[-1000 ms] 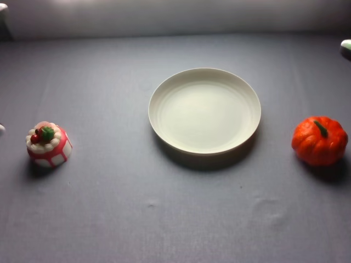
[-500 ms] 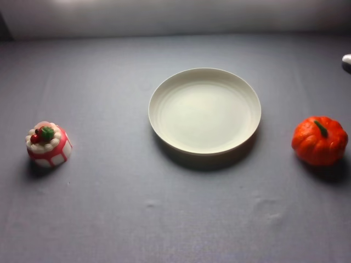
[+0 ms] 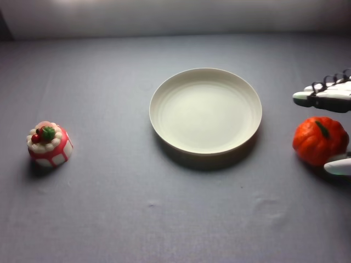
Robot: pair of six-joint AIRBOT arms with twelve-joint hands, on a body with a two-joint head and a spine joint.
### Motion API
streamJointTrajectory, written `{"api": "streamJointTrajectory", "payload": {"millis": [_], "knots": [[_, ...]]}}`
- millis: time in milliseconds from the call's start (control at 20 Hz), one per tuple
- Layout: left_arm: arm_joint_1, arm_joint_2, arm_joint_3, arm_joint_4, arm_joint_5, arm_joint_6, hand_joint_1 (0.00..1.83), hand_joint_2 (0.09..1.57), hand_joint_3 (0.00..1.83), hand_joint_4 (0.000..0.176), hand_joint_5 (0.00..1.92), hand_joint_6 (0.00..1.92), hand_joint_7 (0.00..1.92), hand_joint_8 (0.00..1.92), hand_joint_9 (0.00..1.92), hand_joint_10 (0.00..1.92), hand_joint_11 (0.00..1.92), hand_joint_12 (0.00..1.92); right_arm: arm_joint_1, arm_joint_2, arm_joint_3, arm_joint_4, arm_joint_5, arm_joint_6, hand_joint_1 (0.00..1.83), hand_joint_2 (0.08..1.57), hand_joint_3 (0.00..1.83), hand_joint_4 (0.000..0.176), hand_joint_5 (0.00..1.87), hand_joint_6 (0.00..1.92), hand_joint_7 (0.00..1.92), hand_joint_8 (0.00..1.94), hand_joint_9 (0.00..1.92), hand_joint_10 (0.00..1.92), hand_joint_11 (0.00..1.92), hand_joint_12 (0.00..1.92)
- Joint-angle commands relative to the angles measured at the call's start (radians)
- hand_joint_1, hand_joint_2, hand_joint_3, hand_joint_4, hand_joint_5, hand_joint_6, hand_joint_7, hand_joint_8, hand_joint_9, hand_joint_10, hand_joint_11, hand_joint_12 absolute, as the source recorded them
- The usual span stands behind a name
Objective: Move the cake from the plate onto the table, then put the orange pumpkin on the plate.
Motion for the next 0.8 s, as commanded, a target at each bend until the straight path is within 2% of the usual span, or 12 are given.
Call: {"api": "streamJointTrajectory", "payload": {"millis": [0,50,100,150,250,300,450,500,550,600,750], "knots": [[-0.005,0.0,0.006,-0.051,-0.114,-0.003,0.94,0.79,0.0,0.176,0.0,0.0,0.0,0.0,0.0,0.0,0.0,0.0,0.017,-0.009,0.017,0.012,0.068,0.009,0.93,1.06,0.01,0.017,0.25,0.0,0.2,0.01,0.18,0.0,0.0,0.72],[-0.006,-0.001,0.006,-0.049,-0.114,-0.003,0.94,0.8,0.0,0.176,0.0,0.0,0.0,0.0,0.0,0.0,0.0,0.0,0.027,-0.022,0.03,0.001,0.037,0.009,0.94,1.06,0.0,0.03,0.25,0.0,0.19,0.0,0.18,0.0,0.0,0.76],[-0.006,-0.002,0.007,-0.047,-0.114,-0.003,0.93,0.8,0.0,0.176,0.0,0.0,0.0,0.0,0.0,0.0,0.0,0.0,0.036,-0.034,0.041,-0.008,0.008,0.009,0.93,1.06,0.0,0.019,0.25,0.0,0.19,0.0,0.18,0.0,0.0,0.77],[-0.006,-0.002,0.007,-0.045,-0.114,-0.003,0.91,0.79,0.0,0.176,0.0,0.0,0.0,0.0,0.0,0.0,0.0,0.0,0.041,-0.039,0.049,-0.014,-0.01,0.009,0.94,1.07,0.0,0.0,0.25,0.0,0.18,0.0,0.17,0.0,0.0,0.74],[-0.006,-0.004,0.007,-0.045,-0.114,-0.003,0.92,0.8,0.0,0.176,0.0,0.0,0.0,0.0,0.0,0.0,0.0,0.0,0.052,-0.044,0.062,-0.022,-0.039,0.009,0.94,1.08,0.01,0.0,0.23,0.0,0.17,0.0,0.16,0.0,0.0,0.69],[-0.006,-0.006,0.007,-0.042,-0.114,-0.003,0.91,0.81,0.0,0.176,0.0,0.0,0.0,0.0,0.0,0.0,0.0,0.0,0.066,-0.057,0.078,-0.037,-0.079,0.009,0.99,1.09,0.01,0.0,0.25,0.0,0.21,0.01,0.17,0.0,0.0,0.76],[-0.006,-0.008,0.007,-0.04,-0.114,-0.003,0.95,0.82,0.01,0.176,0.02,0.01,0.0,0.0,0.0,0.0,0.0,0.0,0.079,-0.072,0.096,-0.058,-0.124,0.009,0.96,1.09,0.0,0.0,0.26,0.0,0.22,0.0,0.19,0.01,0.0,0.83],[-0.006,-0.008,0.007,-0.04,-0.114,-0.003,0.95,0.82,0.0,0.176,0.03,0.01,0.0,0.0,0.0,0.0,0.0,0.0,0.08,-0.073,0.097,-0.058,-0.125,0.009,0.97,1.1,0.01,0.0,0.28,0.01,0.26,0.01,0.23,0.02,0.0,0.96],[-0.006,-0.008,0.007,-0.04,-0.114,-0.003,0.95,0.82,0.0,0.176,0.03,0.01,0.0,0.0,0.0,0.0,0.0,0.0,0.083,-0.073,0.098,-0.059,-0.126,0.009,0.97,1.1,0.01,0.0,0.28,0.01,0.26,0.01,0.23,0.02,0.0,0.96],[-0.006,-0.008,0.007,-0.039,-0.114,-0.003,0.95,0.82,0.0,0.176,0.01,0.0,0.0,0.0,0.0,0.0,0.0,0.0,0.088,-0.074,0.1,-0.061,-0.131,0.009,0.96,1.11,0.01,0.0,0.29,0.01,0.29,0.02,0.28,0.04,0.0,1.13],[-0.006,-0.011,0.007,-0.037,-0.114,-0.003,0.95,0.83,0.01,0.176,0.01,0.0,0.0,0.0,0.0,0.0,0.0,0.0,0.094,-0.088,0.119,-0.067,-0.156,0.009,0.91,1.12,0.0,0.0,0.31,0.01,0.29,0.01,0.3,0.04,0.0,1.22]]}}
